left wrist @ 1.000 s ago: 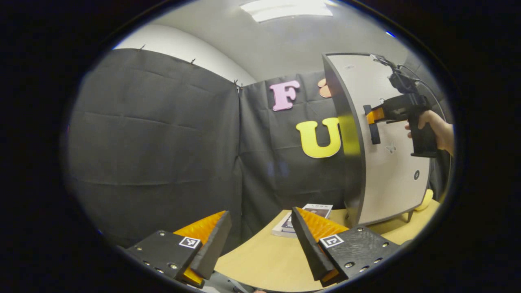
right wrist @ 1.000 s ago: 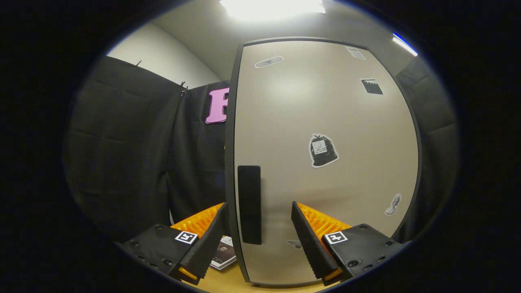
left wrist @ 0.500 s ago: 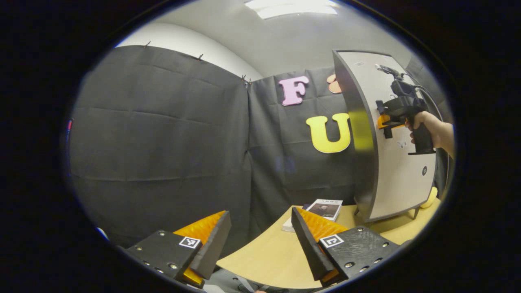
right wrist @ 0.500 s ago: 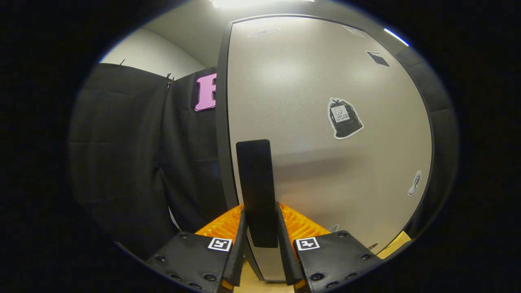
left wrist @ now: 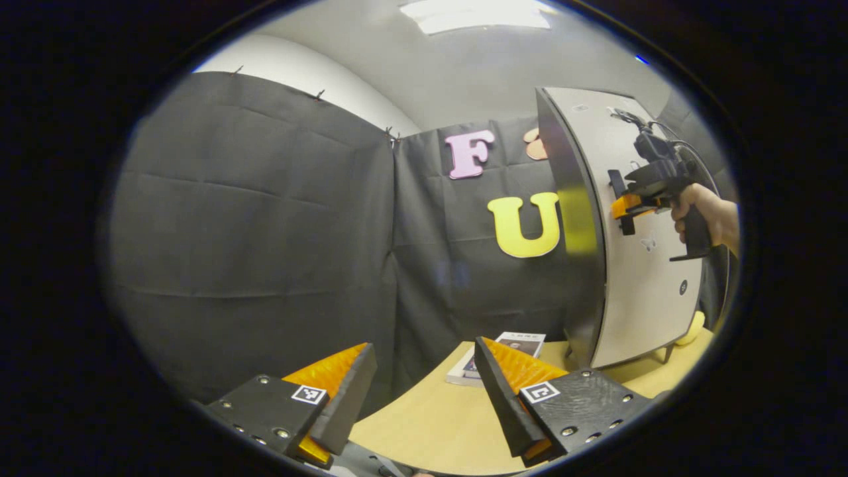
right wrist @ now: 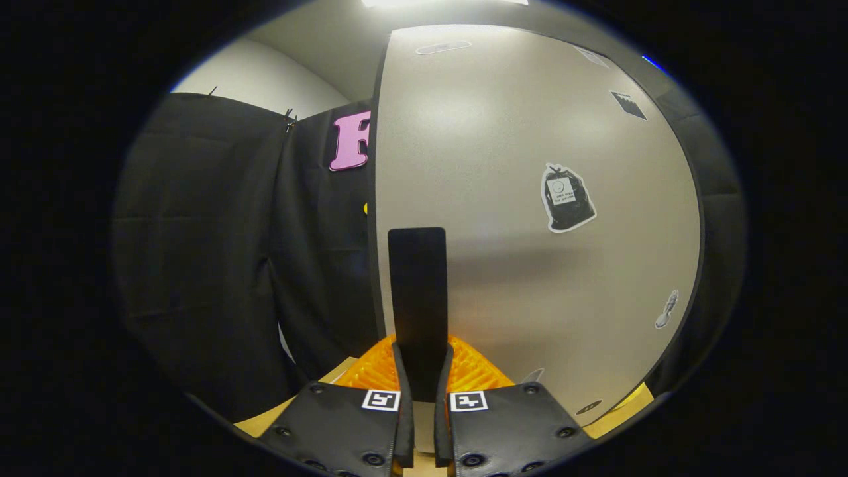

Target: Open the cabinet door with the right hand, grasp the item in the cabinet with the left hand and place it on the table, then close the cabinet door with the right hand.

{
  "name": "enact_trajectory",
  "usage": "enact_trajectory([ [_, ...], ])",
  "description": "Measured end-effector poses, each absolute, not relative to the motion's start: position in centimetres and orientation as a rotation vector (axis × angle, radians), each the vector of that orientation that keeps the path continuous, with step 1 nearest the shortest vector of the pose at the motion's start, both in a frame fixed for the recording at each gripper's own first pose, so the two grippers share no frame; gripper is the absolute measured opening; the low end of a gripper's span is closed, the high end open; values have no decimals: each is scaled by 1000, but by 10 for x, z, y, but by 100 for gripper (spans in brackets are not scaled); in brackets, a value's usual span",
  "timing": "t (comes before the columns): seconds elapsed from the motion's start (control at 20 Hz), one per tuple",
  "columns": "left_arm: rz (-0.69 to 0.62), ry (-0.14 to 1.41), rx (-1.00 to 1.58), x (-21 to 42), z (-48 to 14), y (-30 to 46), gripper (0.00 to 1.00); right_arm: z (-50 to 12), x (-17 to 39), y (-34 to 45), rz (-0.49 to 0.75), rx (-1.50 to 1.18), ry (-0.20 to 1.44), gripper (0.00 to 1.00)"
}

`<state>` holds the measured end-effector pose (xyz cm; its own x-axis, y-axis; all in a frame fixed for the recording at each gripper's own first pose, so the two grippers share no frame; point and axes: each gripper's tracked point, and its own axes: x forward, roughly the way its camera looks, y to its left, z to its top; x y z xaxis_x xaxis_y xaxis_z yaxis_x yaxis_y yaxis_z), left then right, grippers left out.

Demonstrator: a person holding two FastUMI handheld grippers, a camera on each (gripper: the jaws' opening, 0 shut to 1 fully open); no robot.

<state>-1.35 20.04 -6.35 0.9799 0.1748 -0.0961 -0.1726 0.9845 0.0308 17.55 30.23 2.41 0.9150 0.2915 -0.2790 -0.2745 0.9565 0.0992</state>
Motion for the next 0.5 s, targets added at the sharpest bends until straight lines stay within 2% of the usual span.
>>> enact_trajectory([
  [0.5,38,49,7,4,-35,125,90,38,139,292,425,43,310,13],
])
